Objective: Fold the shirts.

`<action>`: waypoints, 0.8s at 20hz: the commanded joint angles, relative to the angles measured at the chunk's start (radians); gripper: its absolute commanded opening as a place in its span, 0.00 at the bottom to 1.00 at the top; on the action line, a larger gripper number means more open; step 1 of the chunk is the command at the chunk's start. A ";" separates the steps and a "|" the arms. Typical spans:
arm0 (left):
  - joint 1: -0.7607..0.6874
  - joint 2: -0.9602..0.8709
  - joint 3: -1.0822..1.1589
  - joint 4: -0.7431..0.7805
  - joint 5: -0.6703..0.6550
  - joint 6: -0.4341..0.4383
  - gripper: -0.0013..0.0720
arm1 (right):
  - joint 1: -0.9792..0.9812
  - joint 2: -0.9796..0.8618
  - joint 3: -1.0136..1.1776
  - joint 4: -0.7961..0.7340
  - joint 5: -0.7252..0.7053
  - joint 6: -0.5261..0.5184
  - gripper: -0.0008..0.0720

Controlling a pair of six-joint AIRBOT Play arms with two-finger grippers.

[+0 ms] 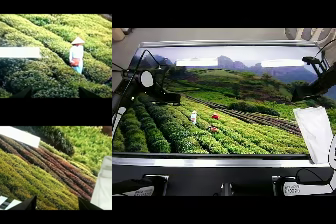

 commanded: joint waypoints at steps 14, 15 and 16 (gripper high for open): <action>0.001 0.008 -0.034 -0.037 0.039 -0.010 1.00 | 0.021 0.057 -0.151 -0.022 -0.089 -0.002 0.74; 0.001 0.008 -0.034 -0.037 0.039 -0.010 1.00 | 0.021 0.057 -0.151 -0.022 -0.089 -0.002 0.74; 0.001 0.008 -0.034 -0.037 0.039 -0.010 1.00 | 0.021 0.057 -0.151 -0.022 -0.089 -0.002 0.74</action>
